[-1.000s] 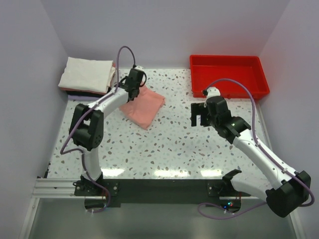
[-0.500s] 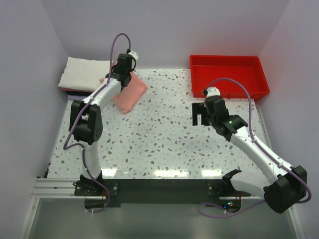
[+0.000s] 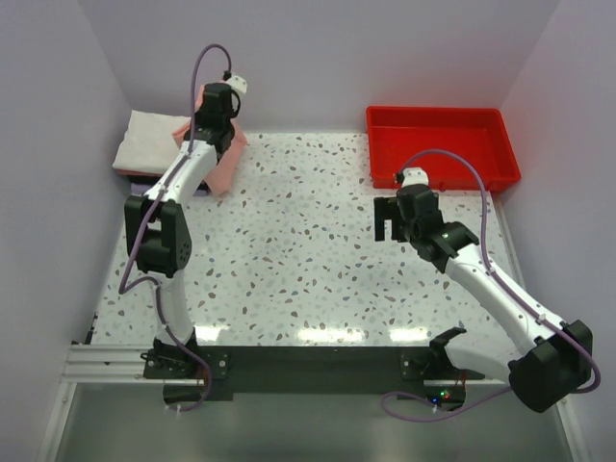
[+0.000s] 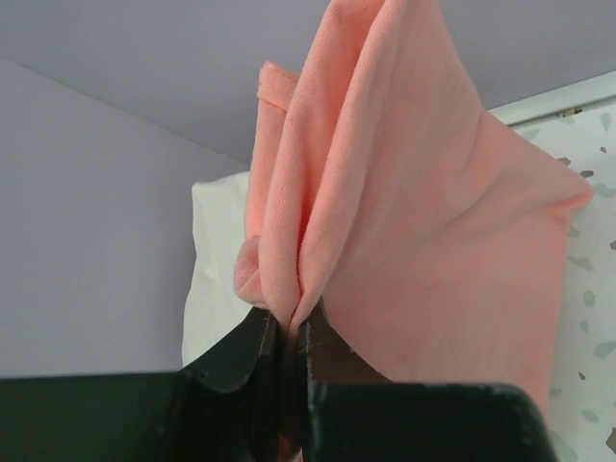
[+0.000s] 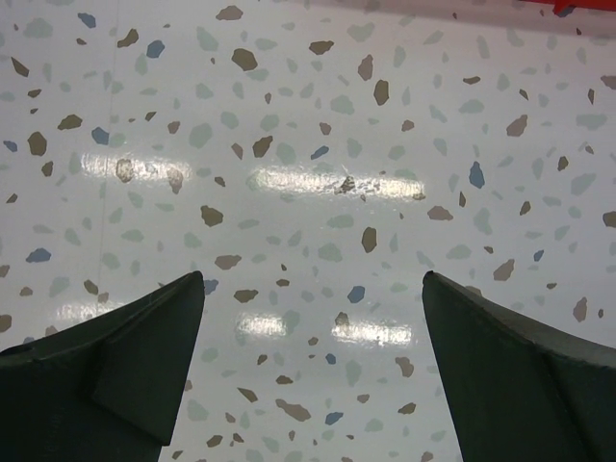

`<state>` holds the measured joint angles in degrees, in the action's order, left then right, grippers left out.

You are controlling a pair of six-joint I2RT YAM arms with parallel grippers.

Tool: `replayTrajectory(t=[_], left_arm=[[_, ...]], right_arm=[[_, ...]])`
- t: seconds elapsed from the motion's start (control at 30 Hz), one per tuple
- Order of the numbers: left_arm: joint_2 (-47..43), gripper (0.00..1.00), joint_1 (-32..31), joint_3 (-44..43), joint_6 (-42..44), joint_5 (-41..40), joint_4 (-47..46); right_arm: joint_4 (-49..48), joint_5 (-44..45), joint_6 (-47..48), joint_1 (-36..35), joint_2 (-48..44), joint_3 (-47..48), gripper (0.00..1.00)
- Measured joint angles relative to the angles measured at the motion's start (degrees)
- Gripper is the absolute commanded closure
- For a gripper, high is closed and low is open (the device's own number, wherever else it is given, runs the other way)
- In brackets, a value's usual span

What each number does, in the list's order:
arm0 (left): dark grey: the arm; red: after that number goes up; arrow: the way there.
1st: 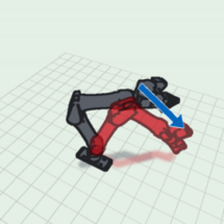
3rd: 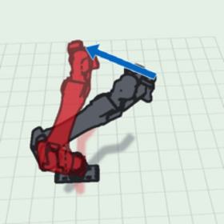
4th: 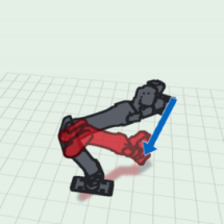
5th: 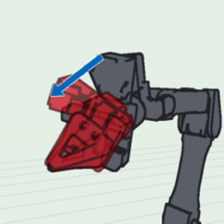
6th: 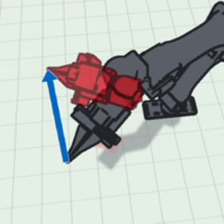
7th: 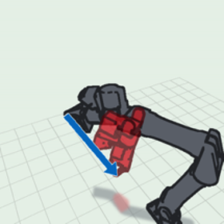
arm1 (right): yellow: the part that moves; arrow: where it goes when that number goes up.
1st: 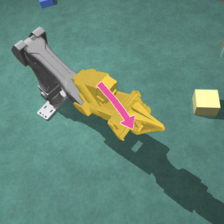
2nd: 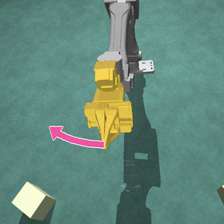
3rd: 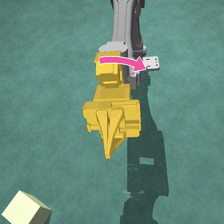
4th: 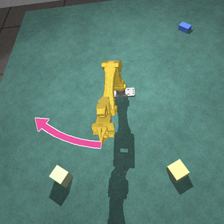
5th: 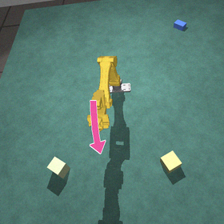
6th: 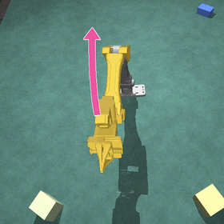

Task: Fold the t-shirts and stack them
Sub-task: Neatly place the folded tshirt to the corner

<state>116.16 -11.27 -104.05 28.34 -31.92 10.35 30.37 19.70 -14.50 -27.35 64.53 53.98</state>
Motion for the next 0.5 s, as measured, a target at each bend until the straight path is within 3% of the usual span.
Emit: replayTrajectory(t=[0.5], left_arm=[[-0.90,1.00,0.22,-6.54,-2.27,4.90,4.74]], right_arm=[[0.00,0.37,0.02,0.11,0.00,-0.07,0.01]])
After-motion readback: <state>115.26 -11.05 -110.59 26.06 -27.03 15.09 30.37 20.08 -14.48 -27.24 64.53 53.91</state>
